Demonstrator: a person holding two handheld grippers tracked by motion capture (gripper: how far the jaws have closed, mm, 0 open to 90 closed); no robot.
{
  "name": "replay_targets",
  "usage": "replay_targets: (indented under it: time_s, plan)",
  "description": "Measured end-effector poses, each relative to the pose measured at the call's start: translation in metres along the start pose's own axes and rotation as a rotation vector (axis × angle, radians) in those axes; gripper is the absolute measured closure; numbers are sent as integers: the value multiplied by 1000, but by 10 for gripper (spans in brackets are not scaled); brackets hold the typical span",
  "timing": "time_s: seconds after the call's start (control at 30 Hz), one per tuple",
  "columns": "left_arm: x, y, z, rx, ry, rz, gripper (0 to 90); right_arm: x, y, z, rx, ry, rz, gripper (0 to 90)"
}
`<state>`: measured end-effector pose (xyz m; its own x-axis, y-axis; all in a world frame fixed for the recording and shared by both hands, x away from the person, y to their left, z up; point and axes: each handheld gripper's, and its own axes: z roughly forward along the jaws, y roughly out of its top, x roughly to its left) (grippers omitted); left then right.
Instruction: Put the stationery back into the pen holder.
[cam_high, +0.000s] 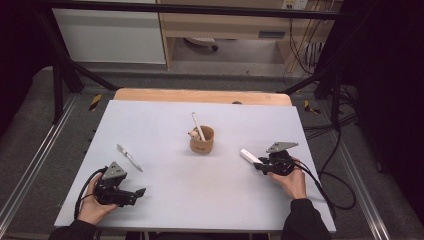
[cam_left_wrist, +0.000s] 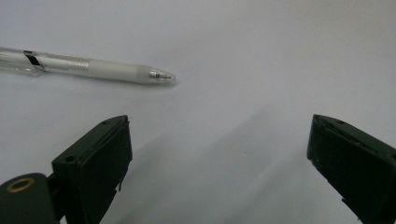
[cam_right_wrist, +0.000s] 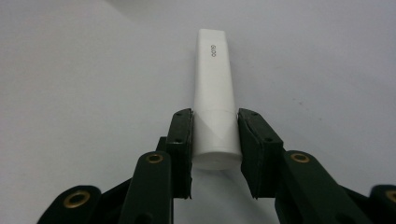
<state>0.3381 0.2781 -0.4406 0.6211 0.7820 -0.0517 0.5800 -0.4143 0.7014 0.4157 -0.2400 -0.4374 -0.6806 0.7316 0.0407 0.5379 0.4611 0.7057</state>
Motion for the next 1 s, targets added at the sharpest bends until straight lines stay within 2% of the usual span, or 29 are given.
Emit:
replay_targets:
  time_s: [0.33,0.6,1.0]
  plan:
    - [-5,2,0,1,-7,41,66,15,13,-8,4,63,-9,671]
    - [-10,5,3,9,-19,72,69,32,24,-10,19,137,-33,672]
    - [-25,19,10,2,-47,144,87,52,38,-8,28,206,-55,672]
